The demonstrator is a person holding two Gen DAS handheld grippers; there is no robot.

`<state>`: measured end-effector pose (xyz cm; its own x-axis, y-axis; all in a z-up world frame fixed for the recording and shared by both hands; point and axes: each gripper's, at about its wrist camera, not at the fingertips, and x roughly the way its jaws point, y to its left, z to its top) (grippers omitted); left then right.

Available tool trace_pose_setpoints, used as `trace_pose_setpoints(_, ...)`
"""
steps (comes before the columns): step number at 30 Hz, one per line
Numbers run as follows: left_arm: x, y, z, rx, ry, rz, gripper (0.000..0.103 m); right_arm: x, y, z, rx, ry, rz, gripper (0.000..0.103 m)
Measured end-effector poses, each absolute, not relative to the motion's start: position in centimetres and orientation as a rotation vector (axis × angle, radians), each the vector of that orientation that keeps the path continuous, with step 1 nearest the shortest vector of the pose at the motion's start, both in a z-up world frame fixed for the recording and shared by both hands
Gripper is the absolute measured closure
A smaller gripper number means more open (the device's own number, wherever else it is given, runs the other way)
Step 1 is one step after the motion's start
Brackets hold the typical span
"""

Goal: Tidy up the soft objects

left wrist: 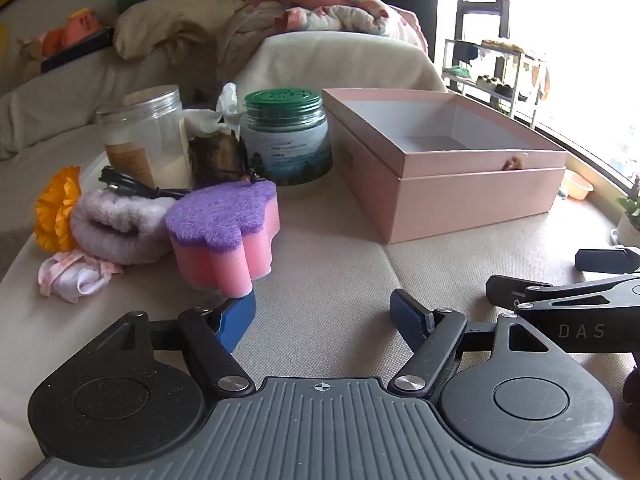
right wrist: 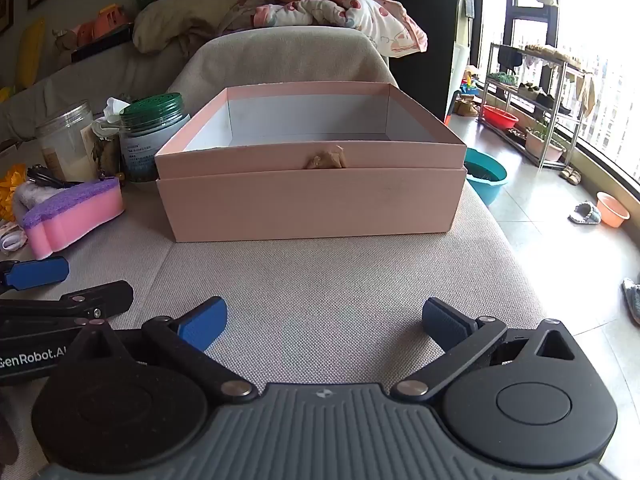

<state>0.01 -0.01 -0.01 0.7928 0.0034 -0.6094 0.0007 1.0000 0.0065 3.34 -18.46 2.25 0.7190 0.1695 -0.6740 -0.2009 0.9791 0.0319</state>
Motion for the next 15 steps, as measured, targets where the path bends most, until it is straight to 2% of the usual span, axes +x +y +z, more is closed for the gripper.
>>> trace_pose_setpoints(15, 0.0, -0.01, 0.0, 0.003, 0.654, 0.0, 0.023, 3.34, -18.46, 2.29, -0.044, 0.741, 0.205, 0.0)
